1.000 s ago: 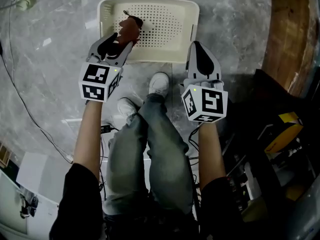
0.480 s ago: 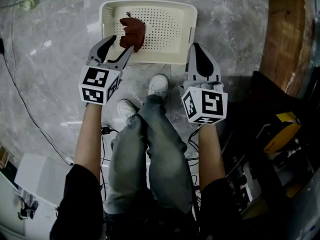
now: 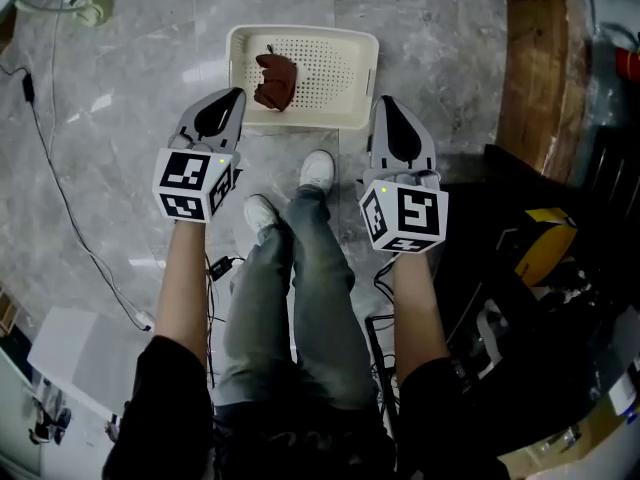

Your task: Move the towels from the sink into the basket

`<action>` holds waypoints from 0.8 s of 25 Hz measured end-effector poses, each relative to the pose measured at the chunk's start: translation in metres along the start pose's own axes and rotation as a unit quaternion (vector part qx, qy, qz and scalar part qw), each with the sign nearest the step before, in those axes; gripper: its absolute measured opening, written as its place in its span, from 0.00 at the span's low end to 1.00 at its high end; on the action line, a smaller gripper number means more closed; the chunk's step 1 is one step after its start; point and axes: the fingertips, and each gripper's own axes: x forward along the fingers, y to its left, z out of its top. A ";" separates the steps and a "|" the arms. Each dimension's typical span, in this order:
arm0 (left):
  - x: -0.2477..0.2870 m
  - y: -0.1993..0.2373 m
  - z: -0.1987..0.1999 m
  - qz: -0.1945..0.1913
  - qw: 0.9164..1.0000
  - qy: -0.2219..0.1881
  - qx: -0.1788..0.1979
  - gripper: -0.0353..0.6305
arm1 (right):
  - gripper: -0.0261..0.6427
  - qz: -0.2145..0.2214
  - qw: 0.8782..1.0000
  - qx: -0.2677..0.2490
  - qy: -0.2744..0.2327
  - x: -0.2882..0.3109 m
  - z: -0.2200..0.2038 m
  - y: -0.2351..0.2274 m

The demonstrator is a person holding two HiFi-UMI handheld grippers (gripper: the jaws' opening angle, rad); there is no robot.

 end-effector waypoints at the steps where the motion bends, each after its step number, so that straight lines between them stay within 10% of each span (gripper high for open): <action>1: -0.013 -0.003 0.011 0.002 1.000 -0.002 0.003 0.08 | 0.06 -0.001 1.000 0.000 -0.002 -0.009 0.012 0.004; 20: -0.254 -0.070 0.275 0.041 0.991 -0.114 0.054 0.08 | 0.06 -0.029 0.994 -0.008 -0.102 -0.191 0.282 0.051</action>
